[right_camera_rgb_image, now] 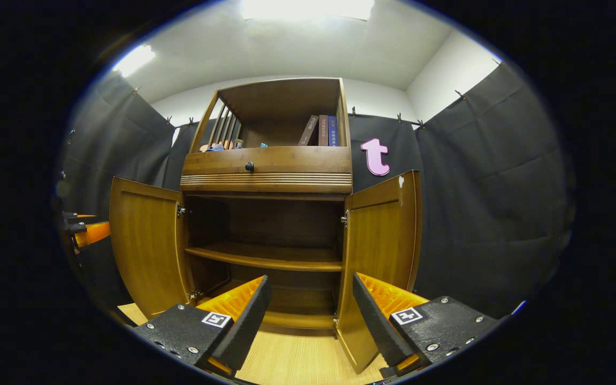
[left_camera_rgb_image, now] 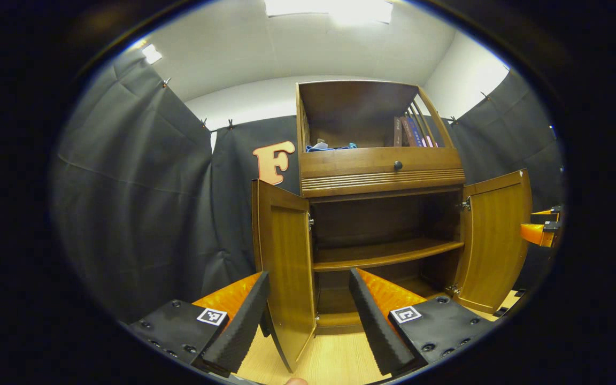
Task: Open the right door of the double-door shoe cabinet with the right hand, and open the left door with the left hand.
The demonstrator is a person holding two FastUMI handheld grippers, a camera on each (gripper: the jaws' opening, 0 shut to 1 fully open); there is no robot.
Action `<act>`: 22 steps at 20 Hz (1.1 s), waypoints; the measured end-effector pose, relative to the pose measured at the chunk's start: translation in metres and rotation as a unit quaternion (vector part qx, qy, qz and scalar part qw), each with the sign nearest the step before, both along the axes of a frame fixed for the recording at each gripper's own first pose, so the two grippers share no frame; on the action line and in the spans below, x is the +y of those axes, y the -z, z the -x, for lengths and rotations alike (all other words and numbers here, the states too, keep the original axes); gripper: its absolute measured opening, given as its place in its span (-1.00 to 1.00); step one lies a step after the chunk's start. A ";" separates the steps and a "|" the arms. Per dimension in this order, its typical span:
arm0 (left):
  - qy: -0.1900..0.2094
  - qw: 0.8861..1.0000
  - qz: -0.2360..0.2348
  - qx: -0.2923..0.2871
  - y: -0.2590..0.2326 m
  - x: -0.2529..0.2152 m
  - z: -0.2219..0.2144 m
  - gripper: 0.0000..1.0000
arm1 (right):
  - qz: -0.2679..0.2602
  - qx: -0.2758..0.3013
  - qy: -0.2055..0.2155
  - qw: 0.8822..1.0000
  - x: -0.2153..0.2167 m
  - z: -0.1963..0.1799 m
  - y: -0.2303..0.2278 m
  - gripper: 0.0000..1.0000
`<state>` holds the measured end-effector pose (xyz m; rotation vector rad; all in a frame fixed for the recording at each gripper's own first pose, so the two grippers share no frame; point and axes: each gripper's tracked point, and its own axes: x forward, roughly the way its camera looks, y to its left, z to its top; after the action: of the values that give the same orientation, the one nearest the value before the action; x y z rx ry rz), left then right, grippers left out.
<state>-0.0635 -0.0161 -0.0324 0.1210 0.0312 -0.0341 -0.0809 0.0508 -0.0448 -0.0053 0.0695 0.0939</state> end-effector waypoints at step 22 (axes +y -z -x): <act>-0.004 1.000 -0.005 0.002 0.029 -0.029 -0.032 0.92 | -0.005 -0.001 -0.009 1.000 -0.001 -0.030 0.015 0.87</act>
<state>-0.0315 -0.0455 -0.0614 0.1309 0.0363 -0.0272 -0.0508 0.0494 -0.0598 0.0042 0.0670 0.1115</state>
